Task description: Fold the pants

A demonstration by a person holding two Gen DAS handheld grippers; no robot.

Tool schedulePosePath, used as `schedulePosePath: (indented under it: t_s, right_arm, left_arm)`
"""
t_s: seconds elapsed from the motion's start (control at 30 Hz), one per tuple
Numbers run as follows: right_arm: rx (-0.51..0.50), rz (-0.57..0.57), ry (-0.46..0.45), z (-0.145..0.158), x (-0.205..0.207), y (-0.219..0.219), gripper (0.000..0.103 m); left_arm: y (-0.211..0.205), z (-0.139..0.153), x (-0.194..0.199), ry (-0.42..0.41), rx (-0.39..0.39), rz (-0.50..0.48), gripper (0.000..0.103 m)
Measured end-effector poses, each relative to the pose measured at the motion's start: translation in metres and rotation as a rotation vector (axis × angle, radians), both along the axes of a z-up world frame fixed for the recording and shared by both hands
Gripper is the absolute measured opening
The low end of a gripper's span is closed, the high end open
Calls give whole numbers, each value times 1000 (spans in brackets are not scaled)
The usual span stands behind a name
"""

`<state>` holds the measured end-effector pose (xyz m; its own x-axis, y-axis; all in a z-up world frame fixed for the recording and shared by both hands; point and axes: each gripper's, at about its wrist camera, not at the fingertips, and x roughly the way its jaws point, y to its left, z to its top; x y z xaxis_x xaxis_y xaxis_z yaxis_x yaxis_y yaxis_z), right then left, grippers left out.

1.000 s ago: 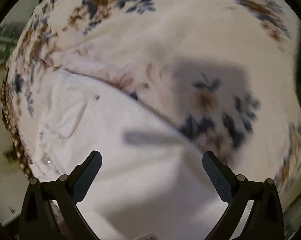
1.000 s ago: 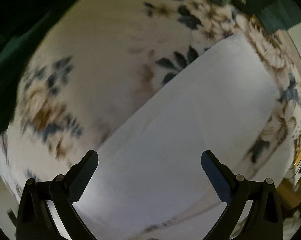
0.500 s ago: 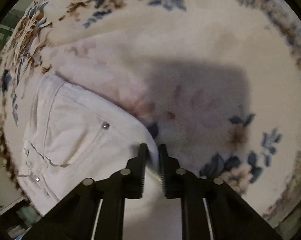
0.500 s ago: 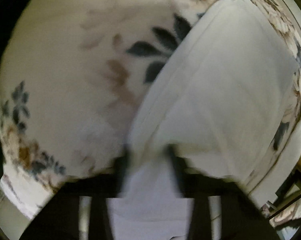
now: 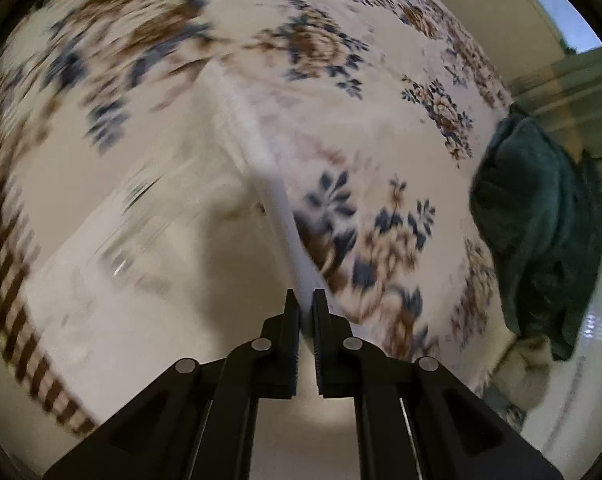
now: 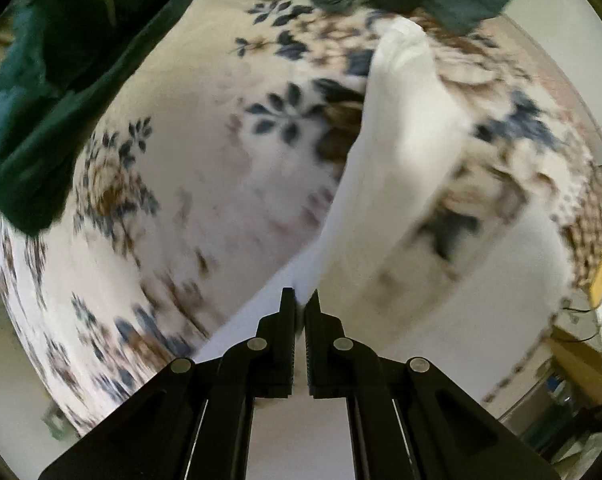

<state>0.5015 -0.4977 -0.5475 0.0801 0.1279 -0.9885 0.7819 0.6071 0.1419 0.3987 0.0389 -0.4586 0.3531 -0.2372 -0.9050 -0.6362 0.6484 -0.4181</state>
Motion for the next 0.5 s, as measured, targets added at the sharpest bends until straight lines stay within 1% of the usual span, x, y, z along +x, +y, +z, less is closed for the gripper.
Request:
schedulePosePath:
  t_s: [0.1, 0.17, 0.2, 0.27, 0.37, 0.4, 0.43, 0.47, 0.5]
  right_arm:
    - [-48, 44, 11, 17, -54, -12, 4]
    - [-77, 56, 31, 18, -97, -11, 4]
    - [-82, 61, 46, 20, -123, -21, 4]
    - [-105, 78, 90, 6, -153, -10, 4]
    - [-142, 115, 134, -18, -182, 1, 4]
    - [-143, 119, 134, -25, -188, 3, 5]
    - [-135, 121, 136, -34, -191, 6, 8]
    - [-112, 112, 135, -40, -196, 8, 19]
    - [-88, 100, 145, -44, -197, 10, 28]
  left_arm:
    - [3, -4, -64, -13, -36, 16, 3]
    - [5, -16, -97, -4, -33, 21, 2]
    - [10, -25, -116, 4, -42, 26, 2]
    - [19, -47, -147, 33, -37, 41, 2]
    - [32, -81, -172, 75, -41, 49, 2]
    - [37, -93, -179, 84, -64, 45, 2]
    - [43, -100, -185, 87, -97, 54, 2]
    - [53, -105, -189, 86, -128, 82, 3]
    - [59, -104, -191, 80, -136, 99, 4]
